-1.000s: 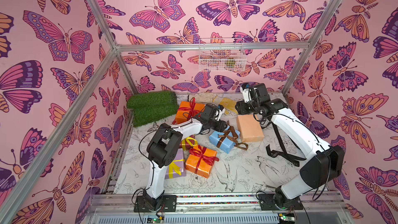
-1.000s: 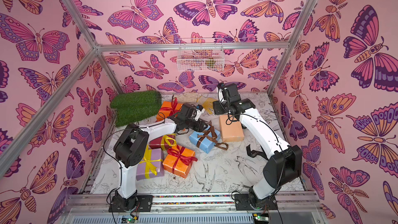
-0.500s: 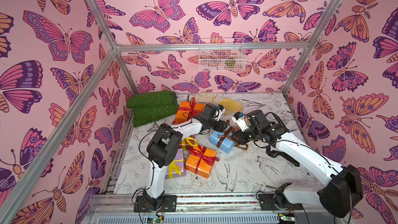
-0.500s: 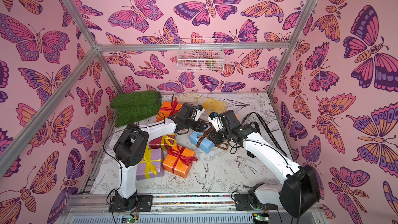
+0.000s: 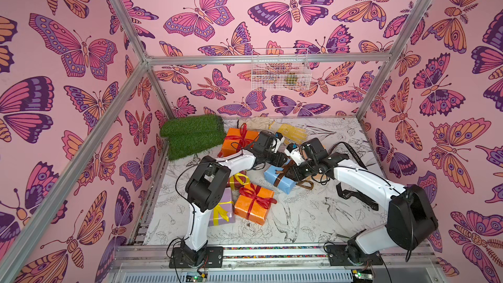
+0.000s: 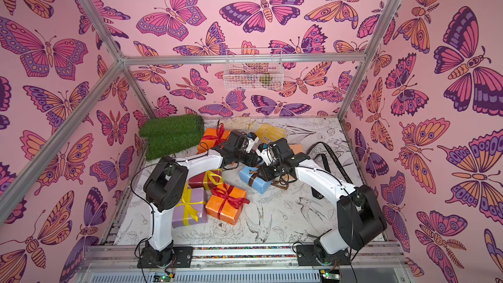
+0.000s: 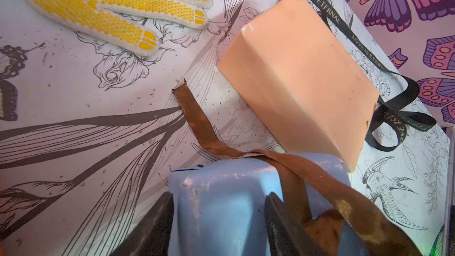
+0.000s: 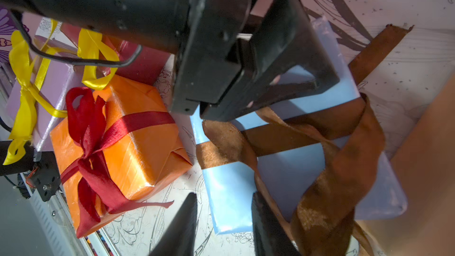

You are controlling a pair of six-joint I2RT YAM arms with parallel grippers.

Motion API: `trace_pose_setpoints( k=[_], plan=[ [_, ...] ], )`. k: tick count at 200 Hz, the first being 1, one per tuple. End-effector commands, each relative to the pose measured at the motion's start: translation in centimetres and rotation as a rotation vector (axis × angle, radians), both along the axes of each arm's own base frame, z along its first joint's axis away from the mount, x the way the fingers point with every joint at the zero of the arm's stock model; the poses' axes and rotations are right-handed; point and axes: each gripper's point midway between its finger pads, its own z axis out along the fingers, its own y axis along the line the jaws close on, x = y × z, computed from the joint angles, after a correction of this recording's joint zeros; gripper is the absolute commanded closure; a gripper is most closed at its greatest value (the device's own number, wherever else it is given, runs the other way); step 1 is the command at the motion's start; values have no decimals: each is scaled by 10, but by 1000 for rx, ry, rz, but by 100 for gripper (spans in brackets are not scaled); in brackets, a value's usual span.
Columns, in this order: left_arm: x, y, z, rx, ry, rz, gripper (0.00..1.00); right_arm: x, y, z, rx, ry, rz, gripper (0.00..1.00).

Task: Untie the ribbon bows on the gift boxes
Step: Untie the ribbon from the gift box.

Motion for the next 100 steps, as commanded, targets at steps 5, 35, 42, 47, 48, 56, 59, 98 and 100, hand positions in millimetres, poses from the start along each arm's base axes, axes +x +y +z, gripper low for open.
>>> trace_pose_setpoints(
  k=[5, 35, 42, 47, 48, 56, 59, 98, 100],
  plan=[
    [-13, 14, -27, 69, 69, -2, 39, 10, 3, 4, -15, -46, 18, 59],
    [-13, 14, -28, 69, 71, -3, 39, 15, -1, -5, -68, -51, 23, 58],
    [-13, 14, -28, 68, 70, -2, 39, 16, -1, -7, -79, -48, 24, 58],
    [-13, 14, -29, 69, 71, -3, 39, 17, -1, -8, -84, -47, 26, 58],
    [-13, 14, -29, 69, 71, -3, 39, 17, -1, -8, -85, -47, 26, 58],
    [-13, 14, -29, 68, 71, -2, 39, 18, -1, -7, -85, -52, 28, 58],
    [-13, 14, -29, 68, 70, -3, 39, 18, -1, -6, -84, -54, 27, 58],
    [-13, 14, -29, 68, 72, -3, 39, 18, 0, -18, -92, -28, 31, 58],
    [-13, 14, -30, 67, 73, -3, 39, 18, 0, -19, -94, -28, 31, 58]
  ],
)
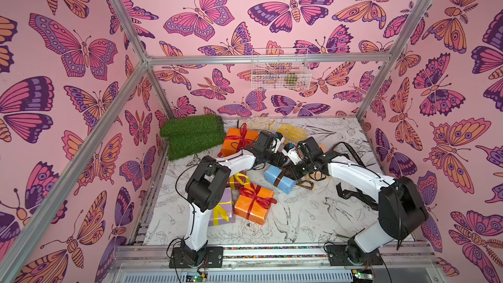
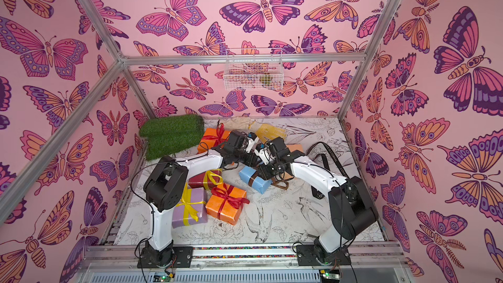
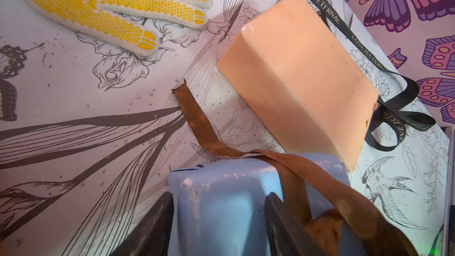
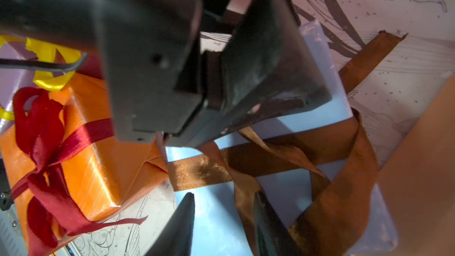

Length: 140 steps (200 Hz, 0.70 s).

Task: Untie the ribbon bows on the gift boxes
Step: Untie the ribbon from the gift box.

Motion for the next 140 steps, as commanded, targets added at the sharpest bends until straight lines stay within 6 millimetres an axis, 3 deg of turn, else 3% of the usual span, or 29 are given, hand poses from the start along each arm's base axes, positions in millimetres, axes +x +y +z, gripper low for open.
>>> trace_pose_setpoints(
  k=[1, 36, 65, 73, 140],
  plan=[
    [-13, 14, -30, 69, 73, -2, 39, 4, 1, 3, -15, -23, 10, 58],
    [-13, 13, -31, 68, 74, -4, 39, 8, -6, 6, -48, -58, -5, 53],
    [-12, 13, -30, 68, 72, -2, 39, 11, -12, 3, -82, -74, -22, 55],
    [-13, 13, -30, 68, 73, -2, 39, 10, -14, 14, -74, -102, -25, 55],
    [-13, 14, -29, 67, 72, -2, 39, 7, -15, 4, -89, -73, -16, 58]
  ],
)
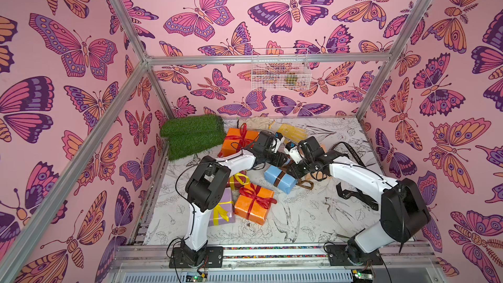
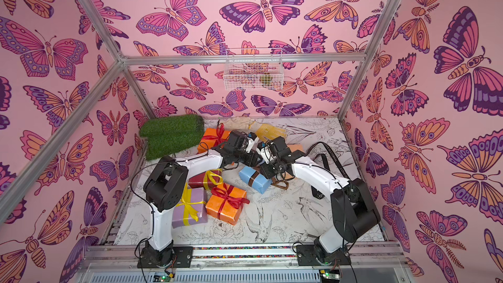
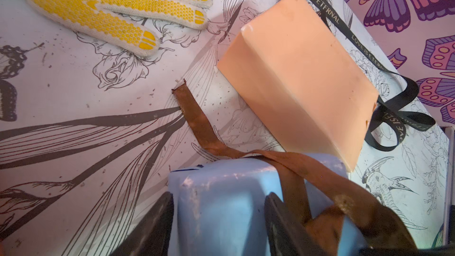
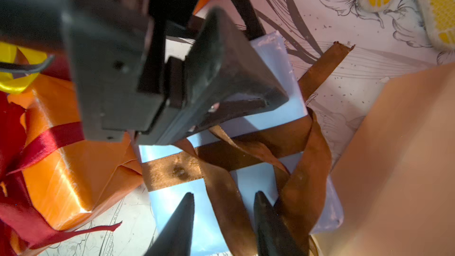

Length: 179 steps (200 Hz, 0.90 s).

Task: Untie the ribbon bows on the gift boxes
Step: Untie the ribbon from the gift box.

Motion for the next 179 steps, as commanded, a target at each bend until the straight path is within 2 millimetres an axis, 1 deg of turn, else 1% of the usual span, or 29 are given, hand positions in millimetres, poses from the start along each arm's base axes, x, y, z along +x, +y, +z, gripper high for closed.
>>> trace_pose_setpoints(
  k=[1, 24, 25, 28, 67, 94, 124, 152, 166, 179],
  plan=[
    [-13, 14, -30, 68, 73, -2, 39, -4, -1, -3, -15, 12, 9, 58],
    [-13, 14, -30, 68, 72, -2, 39, -6, 0, -3, -8, 19, 16, 59],
    [-13, 13, -30, 68, 73, -3, 39, -6, 0, -8, -16, 33, 16, 59],
    [-13, 13, -30, 68, 73, -2, 39, -7, 0, -13, -22, 47, 18, 59],
    [-12, 13, -29, 66, 72, -3, 40, -10, 0, -25, -33, 86, 16, 60],
    [-13, 13, -29, 66, 70, -4, 40, -11, -1, -27, -35, 97, 9, 63],
    [-13, 13, -29, 65, 72, -3, 40, -11, -3, -27, -42, 97, -1, 70],
    [-12, 13, -29, 65, 70, -2, 40, -12, -6, -21, -40, 83, -15, 78],
    [-12, 13, -29, 65, 69, -1, 40, -13, -7, -17, -37, 77, -19, 84],
    [-13, 13, -29, 65, 70, -2, 40, -14, -9, -18, -44, 82, -24, 89]
  ],
)
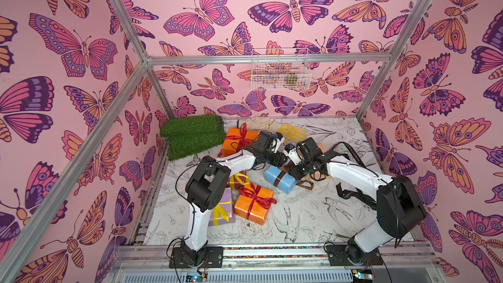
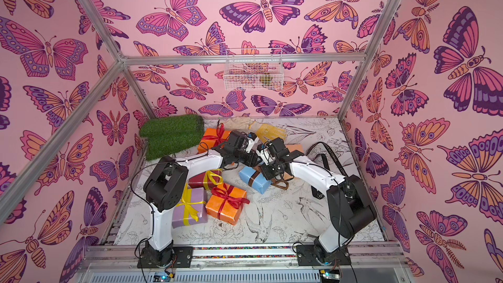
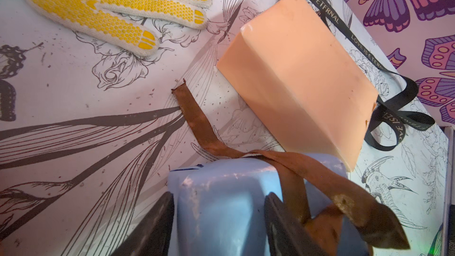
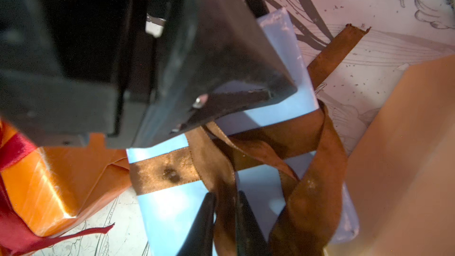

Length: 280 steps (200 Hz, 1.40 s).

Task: Untie the ribbon bows on the gift boxes
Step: Untie the ribbon from the gift box.

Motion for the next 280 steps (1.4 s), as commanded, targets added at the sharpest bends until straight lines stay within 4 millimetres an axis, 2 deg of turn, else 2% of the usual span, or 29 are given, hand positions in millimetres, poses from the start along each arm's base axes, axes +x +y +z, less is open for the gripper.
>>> trace_pose_setpoints(
  k=[1, 5, 10, 29, 58, 83, 116, 157, 197, 205, 211, 216, 222, 233, 248, 280],
  plan=[
    [-13, 13, -30, 66, 71, -2, 40, -12, -8, -3, -24, 37, -18, 89],
    [-13, 13, -30, 67, 72, -2, 40, -12, -8, -4, -27, 39, -20, 90],
    [-13, 13, -30, 66, 72, -1, 40, -13, -8, 7, -11, 14, -21, 92],
    [-13, 13, -30, 66, 72, -1, 40, -14, -11, 13, -6, -1, -32, 100],
    [-13, 13, -29, 65, 71, -1, 40, -18, -19, 23, -14, -18, -68, 100],
    [-12, 14, -28, 64, 70, 2, 40, -20, -36, 35, -55, -45, -145, 100],
    [-13, 14, -27, 63, 69, 2, 40, -23, -63, 64, -100, -116, -259, 100],
    [-13, 14, -26, 60, 65, 2, 40, -30, -120, 102, -163, -230, -497, 100],
    [-13, 14, -24, 57, 58, 2, 40, -60, -199, 117, -333, -268, -812, 100],
    [-13, 15, -23, 57, 58, 4, 40, -66, -209, 118, -373, -270, -848, 80],
    [-13, 15, -23, 58, 57, 5, 40, -69, -214, 119, -398, -269, -863, 59],
    [-13, 15, -22, 57, 54, 6, 40, -71, -217, 120, -413, -266, -868, 49],
    [-13, 15, -21, 58, 51, 4, 40, -73, -217, 119, -421, -260, -862, 44],
    [-12, 15, -20, 58, 49, 6, 40, -70, -211, 118, -405, -248, -826, 42],
    [-12, 15, -20, 57, 49, 8, 40, -60, -184, 112, -299, -213, -733, 42],
    [-11, 17, -20, 61, 47, 17, 40, -37, -86, 108, 119, -64, -508, 52]
  ],
)
